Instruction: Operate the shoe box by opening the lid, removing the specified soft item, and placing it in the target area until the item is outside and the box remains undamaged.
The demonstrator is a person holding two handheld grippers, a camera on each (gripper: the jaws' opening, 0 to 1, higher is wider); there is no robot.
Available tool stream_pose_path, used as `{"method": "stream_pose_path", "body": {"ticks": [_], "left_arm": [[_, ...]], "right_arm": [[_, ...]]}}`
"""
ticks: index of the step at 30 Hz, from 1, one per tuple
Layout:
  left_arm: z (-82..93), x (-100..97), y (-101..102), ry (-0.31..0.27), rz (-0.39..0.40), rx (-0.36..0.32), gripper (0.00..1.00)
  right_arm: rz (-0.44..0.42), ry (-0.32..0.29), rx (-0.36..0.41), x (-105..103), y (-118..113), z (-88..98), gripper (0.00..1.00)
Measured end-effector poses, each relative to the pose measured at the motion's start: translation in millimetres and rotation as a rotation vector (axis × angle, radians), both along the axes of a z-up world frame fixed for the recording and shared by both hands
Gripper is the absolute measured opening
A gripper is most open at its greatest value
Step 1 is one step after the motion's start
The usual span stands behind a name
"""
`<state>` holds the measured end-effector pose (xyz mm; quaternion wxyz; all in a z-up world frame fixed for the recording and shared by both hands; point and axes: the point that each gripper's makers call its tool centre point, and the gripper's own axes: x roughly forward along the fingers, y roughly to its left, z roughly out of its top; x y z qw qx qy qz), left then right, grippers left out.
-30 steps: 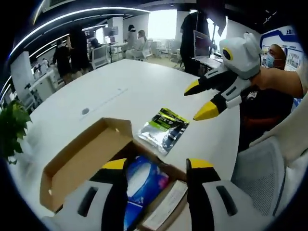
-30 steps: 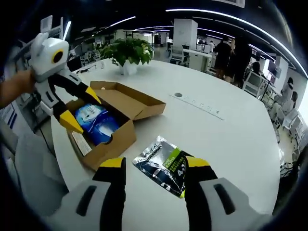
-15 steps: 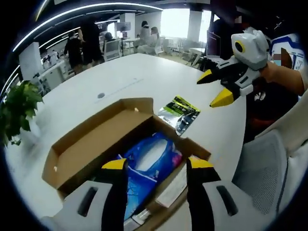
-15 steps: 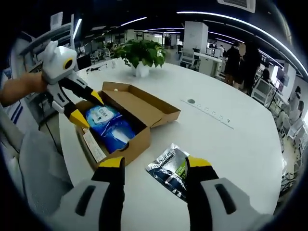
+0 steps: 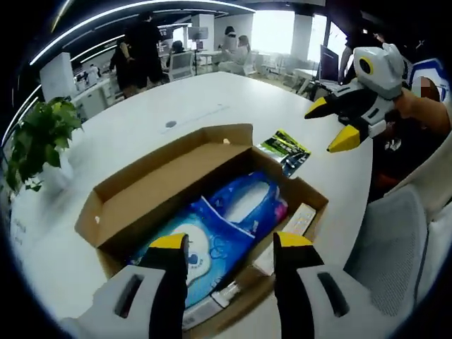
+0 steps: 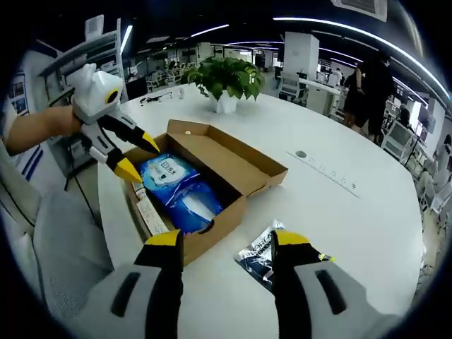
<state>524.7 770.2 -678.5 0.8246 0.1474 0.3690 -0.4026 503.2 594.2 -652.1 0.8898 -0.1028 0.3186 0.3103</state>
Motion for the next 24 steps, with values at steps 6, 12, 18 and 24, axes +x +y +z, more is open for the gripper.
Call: {"method": "stream_pose_path", "body": {"ticks": [6,12,18,24], "left_arm": [[-1.4,1.8,24,-0.007,0.054,0.017,0.46],[-1.8,0.5,52,-0.015,0.117,0.032,0.44],[-2.5,-4.5,74,-0.021,0.176,0.040,0.42],[-2.9,-8.7,96,-0.031,0.232,0.054,0.39]], "right_arm": [[0.012,0.004,0.018,2,15,-0.8,0.46],[0.018,0.008,0.060,4,35,-1.0,0.45],[0.024,0.014,0.077,8,50,-6.0,0.43],[0.024,0.025,0.092,14,64,-13.5,0.40]]}}
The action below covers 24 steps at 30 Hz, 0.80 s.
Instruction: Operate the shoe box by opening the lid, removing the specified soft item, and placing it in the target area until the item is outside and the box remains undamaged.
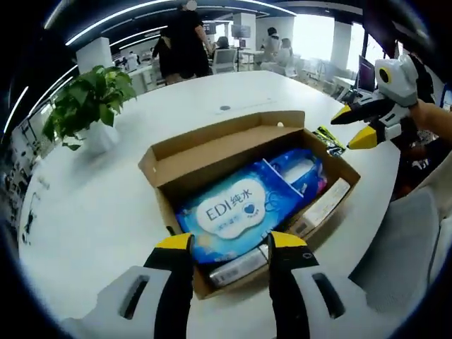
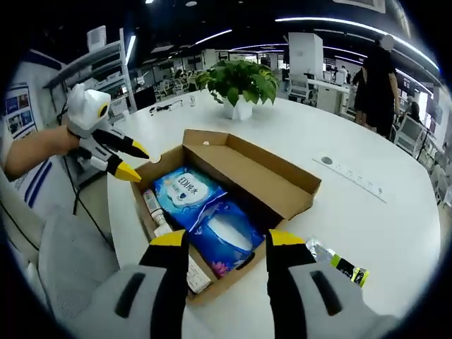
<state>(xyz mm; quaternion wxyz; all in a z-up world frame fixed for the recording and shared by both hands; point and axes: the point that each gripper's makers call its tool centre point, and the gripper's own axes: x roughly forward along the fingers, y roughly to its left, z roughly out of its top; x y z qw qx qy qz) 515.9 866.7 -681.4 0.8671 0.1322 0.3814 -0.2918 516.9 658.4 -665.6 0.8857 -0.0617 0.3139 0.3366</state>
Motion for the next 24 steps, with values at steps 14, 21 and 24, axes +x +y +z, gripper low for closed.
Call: {"method": "stream_pose_path", "body": {"ticks": [14,21,24], "left_arm": [[-15.3,-6.3,37,0.026,0.130,0.023,0.29],[-28.8,-6.9,45,0.064,0.193,-0.012,0.21],[-33.4,-8.5,46,0.080,0.226,-0.029,0.16]], "right_arm": [[0.002,0.040,0.043,13,34,-19.4,0.31],[0.006,0.070,0.052,20,51,-31.5,0.28],[0.005,0.078,0.056,23,57,-36.2,0.25]]}}
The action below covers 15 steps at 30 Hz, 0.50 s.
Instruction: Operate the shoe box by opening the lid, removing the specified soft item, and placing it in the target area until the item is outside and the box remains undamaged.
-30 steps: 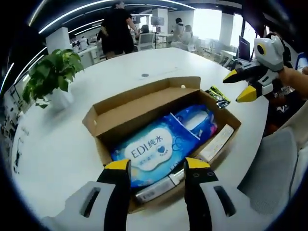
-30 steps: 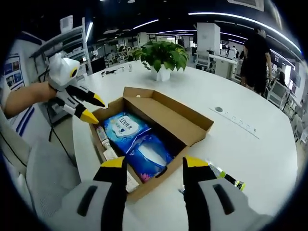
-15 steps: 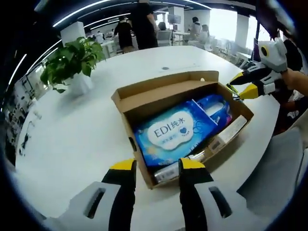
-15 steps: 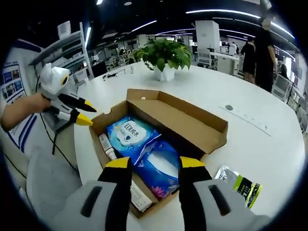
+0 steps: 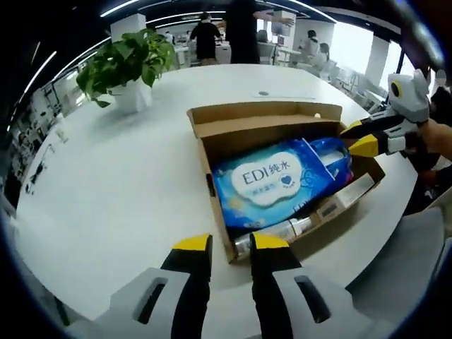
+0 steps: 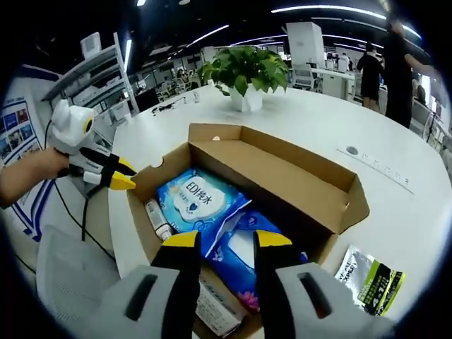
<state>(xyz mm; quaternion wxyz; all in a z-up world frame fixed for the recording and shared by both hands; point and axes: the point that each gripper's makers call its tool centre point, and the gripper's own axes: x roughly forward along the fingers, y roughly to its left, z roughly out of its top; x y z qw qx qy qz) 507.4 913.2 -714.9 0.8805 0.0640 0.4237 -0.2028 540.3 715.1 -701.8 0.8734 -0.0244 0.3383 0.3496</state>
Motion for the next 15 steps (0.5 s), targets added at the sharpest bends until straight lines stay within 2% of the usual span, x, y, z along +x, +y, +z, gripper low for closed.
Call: {"method": "stream_pose_path", "body": {"ticks": [3,8,15], "left_arm": [[-0.1,-0.2,-1,0.004,0.041,-0.033,0.11],[-1.7,1.2,3,0.000,0.087,-0.047,0.03],[-2.8,1.5,4,0.010,0.113,-0.081,0.03]], "right_arm": [[-0.003,0.018,0.000,4,6,-7.1,0.23],[-0.012,0.043,0.009,8,13,-15.4,0.20],[-0.031,0.088,0.039,16,25,-26.6,0.17]]}}
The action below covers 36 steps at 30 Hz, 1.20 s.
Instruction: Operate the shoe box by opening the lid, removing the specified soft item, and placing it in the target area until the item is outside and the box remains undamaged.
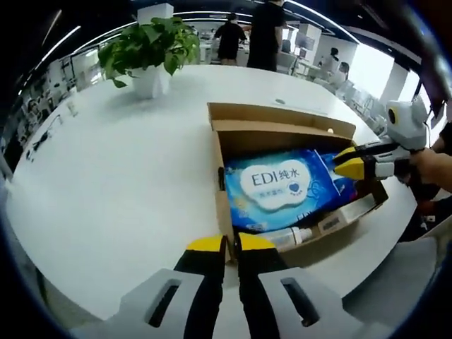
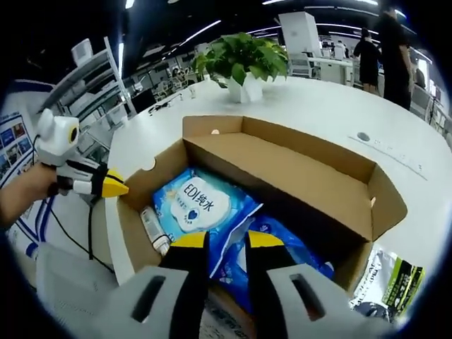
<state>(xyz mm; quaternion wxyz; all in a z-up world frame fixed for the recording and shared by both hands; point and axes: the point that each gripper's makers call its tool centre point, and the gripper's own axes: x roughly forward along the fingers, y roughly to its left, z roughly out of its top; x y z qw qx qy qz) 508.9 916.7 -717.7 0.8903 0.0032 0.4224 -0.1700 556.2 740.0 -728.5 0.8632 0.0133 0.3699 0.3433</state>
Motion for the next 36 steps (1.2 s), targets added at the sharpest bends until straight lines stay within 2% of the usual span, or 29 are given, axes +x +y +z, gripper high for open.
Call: {"method": "stream_pose_path", "body": {"ticks": [10,17,24,36], "left_arm": [[-0.5,0.0,0,0.003,-0.001,-0.009,0.03],[-0.4,0.1,0,0.004,-0.006,0.004,0.03],[-0.6,0.4,0,0.005,-0.004,0.011,0.02],[-0.4,0.3,0,0.009,-0.004,0.019,0.02]], "right_arm": [[-0.006,0.071,0.003,2,12,-20.2,0.17],[-0.029,0.085,-0.007,4,18,-27.7,0.06],[-0.069,0.104,0.016,4,16,-23.4,0.00],[-0.102,0.075,0.028,3,-3,-11.3,0.00]]}}
